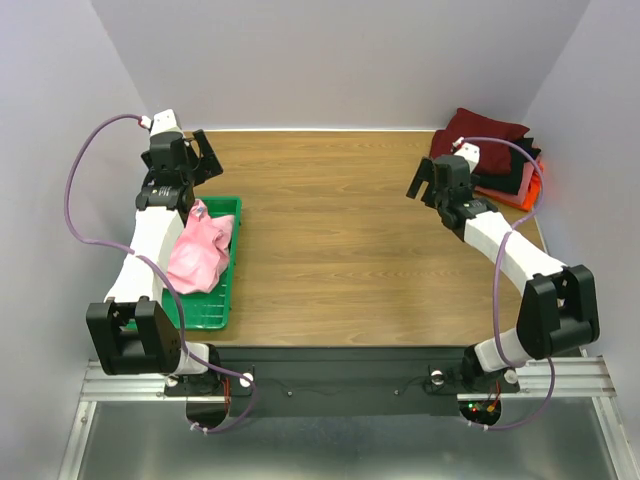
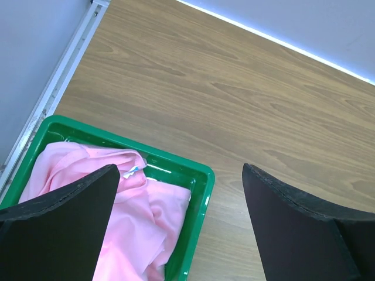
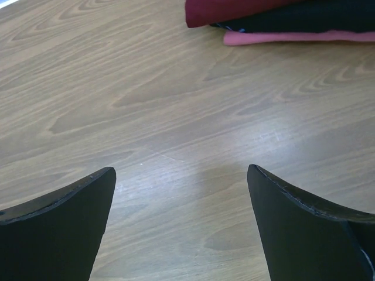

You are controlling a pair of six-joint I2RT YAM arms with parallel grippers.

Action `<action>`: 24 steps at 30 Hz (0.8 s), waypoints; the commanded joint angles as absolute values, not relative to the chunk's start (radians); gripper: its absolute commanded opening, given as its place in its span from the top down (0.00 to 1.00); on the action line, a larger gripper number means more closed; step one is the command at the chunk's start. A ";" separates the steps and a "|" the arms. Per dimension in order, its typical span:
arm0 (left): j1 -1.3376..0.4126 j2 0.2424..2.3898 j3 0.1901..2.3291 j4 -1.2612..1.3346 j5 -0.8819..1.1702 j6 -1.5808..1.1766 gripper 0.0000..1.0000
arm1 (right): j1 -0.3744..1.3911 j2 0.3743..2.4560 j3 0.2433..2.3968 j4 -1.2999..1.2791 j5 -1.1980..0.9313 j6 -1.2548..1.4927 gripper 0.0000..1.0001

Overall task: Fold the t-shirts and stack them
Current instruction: Grab the tshirt from the pile

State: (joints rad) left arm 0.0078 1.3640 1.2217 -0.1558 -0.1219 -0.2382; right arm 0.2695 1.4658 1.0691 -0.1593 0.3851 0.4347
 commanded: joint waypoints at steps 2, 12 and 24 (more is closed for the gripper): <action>0.005 1.312 1.220 -0.132 -0.169 -0.230 0.01 | 0.272 1.413 1.051 -0.083 0.451 0.474 0.00; 0.005 1.305 1.187 -0.161 -0.196 -0.256 0.02 | 0.272 1.411 1.042 -0.069 0.460 0.462 0.00; 0.020 1.404 1.056 -0.399 -0.425 -0.402 0.02 | 0.272 1.404 0.959 -0.009 0.440 0.515 0.00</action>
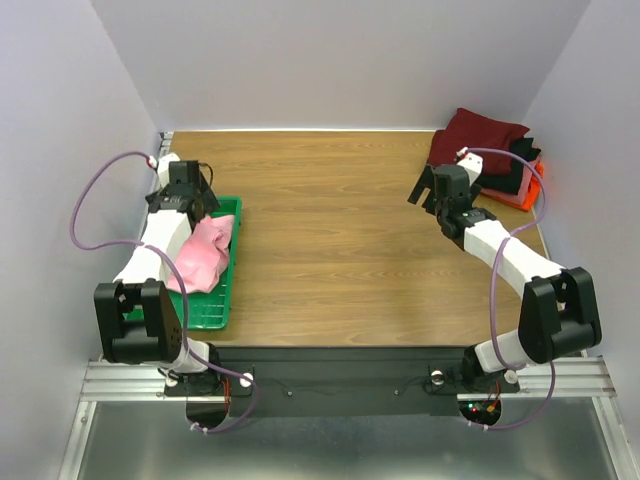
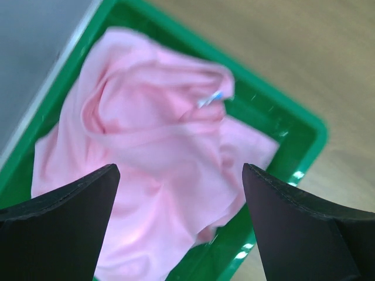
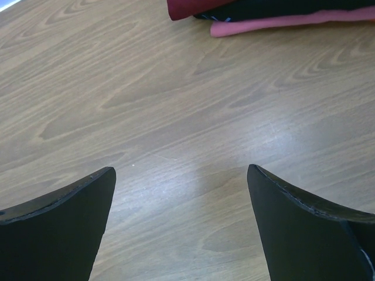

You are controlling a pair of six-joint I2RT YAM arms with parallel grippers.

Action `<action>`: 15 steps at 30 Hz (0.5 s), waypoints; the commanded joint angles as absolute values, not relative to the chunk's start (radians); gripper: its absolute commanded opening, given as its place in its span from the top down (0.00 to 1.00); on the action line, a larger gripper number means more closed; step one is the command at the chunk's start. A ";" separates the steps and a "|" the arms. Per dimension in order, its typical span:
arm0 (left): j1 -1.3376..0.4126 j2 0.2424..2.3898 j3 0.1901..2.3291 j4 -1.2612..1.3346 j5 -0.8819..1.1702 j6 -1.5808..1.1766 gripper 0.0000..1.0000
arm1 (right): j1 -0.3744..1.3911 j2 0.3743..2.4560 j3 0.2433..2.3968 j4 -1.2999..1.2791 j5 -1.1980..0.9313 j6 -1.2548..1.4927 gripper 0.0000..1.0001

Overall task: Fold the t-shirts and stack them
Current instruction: Grab the tshirt from the pile

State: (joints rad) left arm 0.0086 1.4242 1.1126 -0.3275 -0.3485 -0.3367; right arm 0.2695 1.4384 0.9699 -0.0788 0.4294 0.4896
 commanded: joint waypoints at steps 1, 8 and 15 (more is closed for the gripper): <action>0.026 1.408 1.045 -0.393 -0.413 -0.405 0.01 | 0.272 1.404 0.956 0.014 0.437 0.517 0.00; 0.107 1.528 0.988 -0.342 -0.308 -0.439 0.02 | 0.271 1.427 0.963 0.035 0.414 0.508 0.00; 0.112 1.638 0.959 -0.273 -0.230 -0.420 0.10 | 0.270 1.448 0.974 0.044 0.393 0.505 0.00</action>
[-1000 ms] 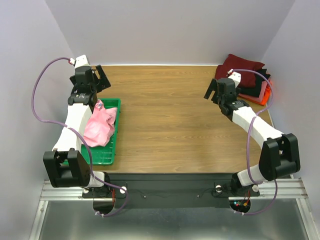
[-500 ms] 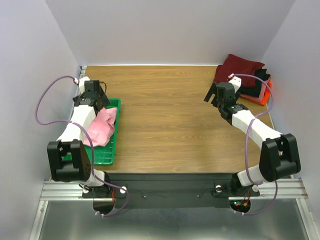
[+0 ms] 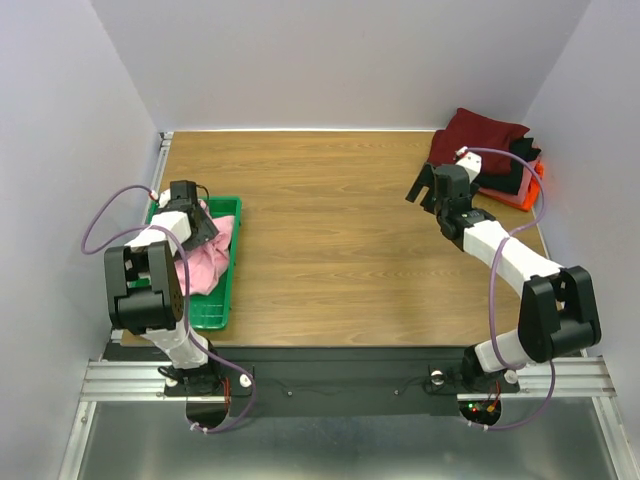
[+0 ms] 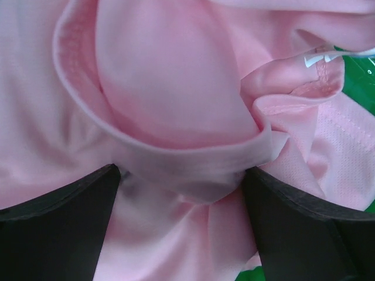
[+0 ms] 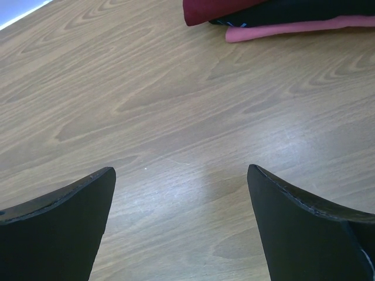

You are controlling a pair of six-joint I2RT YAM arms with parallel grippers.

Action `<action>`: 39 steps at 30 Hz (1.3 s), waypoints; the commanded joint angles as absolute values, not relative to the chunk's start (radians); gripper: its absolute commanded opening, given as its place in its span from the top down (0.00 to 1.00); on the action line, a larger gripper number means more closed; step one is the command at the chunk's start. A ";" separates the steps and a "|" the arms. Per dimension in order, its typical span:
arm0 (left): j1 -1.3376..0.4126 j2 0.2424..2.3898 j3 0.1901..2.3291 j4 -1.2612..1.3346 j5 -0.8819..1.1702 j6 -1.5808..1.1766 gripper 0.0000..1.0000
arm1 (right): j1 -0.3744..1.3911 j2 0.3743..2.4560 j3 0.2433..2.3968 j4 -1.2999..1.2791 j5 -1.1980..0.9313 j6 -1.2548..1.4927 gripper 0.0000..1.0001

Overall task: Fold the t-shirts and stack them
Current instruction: Grab the tshirt from the pile, then move the tshirt to the center of the board

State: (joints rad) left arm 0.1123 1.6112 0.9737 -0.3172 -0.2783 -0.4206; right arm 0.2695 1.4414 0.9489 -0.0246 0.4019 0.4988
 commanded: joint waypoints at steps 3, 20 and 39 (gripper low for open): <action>0.112 1.622 0.940 -0.256 -0.224 -0.405 0.46 | 0.270 1.454 0.983 0.044 0.387 0.500 0.00; 0.058 1.374 1.532 -0.282 0.204 -0.278 1.00 | 0.268 1.494 1.055 0.046 0.388 0.466 0.00; -0.368 1.672 1.686 -0.445 0.629 -0.131 0.01 | 0.238 1.379 1.035 0.048 0.580 0.427 0.00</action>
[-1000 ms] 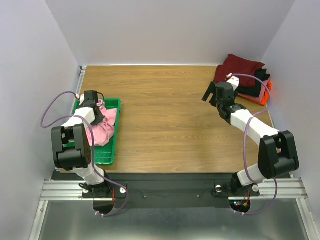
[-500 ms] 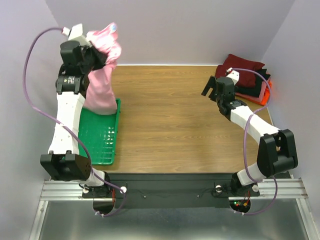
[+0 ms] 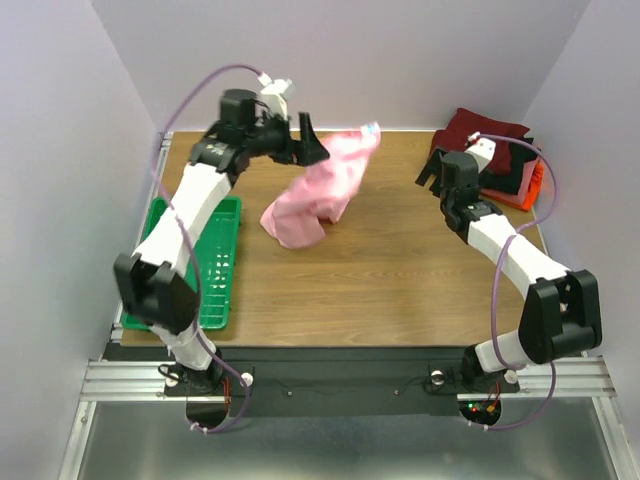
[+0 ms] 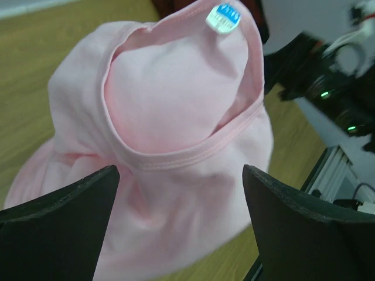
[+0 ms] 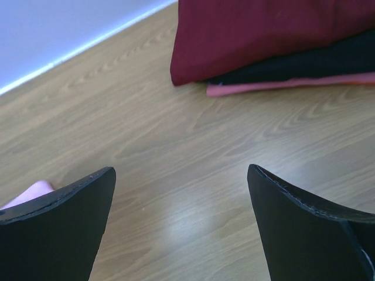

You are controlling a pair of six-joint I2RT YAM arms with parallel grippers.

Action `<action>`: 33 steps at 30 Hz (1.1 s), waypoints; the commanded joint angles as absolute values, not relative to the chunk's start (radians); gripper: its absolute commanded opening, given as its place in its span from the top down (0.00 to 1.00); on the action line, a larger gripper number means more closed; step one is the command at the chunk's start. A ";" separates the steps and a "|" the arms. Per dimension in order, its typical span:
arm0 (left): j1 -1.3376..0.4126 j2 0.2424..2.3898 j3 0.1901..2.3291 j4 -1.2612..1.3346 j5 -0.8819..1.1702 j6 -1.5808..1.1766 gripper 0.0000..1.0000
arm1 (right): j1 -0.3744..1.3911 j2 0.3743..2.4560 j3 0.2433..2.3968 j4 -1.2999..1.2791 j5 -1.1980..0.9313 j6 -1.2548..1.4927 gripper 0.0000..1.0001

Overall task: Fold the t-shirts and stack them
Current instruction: Move the tshirt to the center of the board

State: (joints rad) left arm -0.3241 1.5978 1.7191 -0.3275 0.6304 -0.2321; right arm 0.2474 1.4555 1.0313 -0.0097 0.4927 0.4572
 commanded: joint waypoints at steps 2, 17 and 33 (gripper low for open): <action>-0.374 1.684 1.652 -0.443 0.563 -0.117 0.01 | 0.239 1.387 1.042 0.044 0.552 0.379 0.00; -0.367 1.836 1.505 -0.407 0.170 -0.170 0.01 | 0.362 1.755 1.222 0.003 -0.094 0.340 0.04; -0.365 1.825 1.445 -0.428 0.115 -0.192 0.02 | 0.383 1.697 1.120 -0.190 -0.032 0.420 0.06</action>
State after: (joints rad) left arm -0.3683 1.8637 1.4487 -0.4297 0.1318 -0.1822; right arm 0.3794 1.7603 1.1439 -0.1600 0.0055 0.4019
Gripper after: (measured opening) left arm 0.986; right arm 0.942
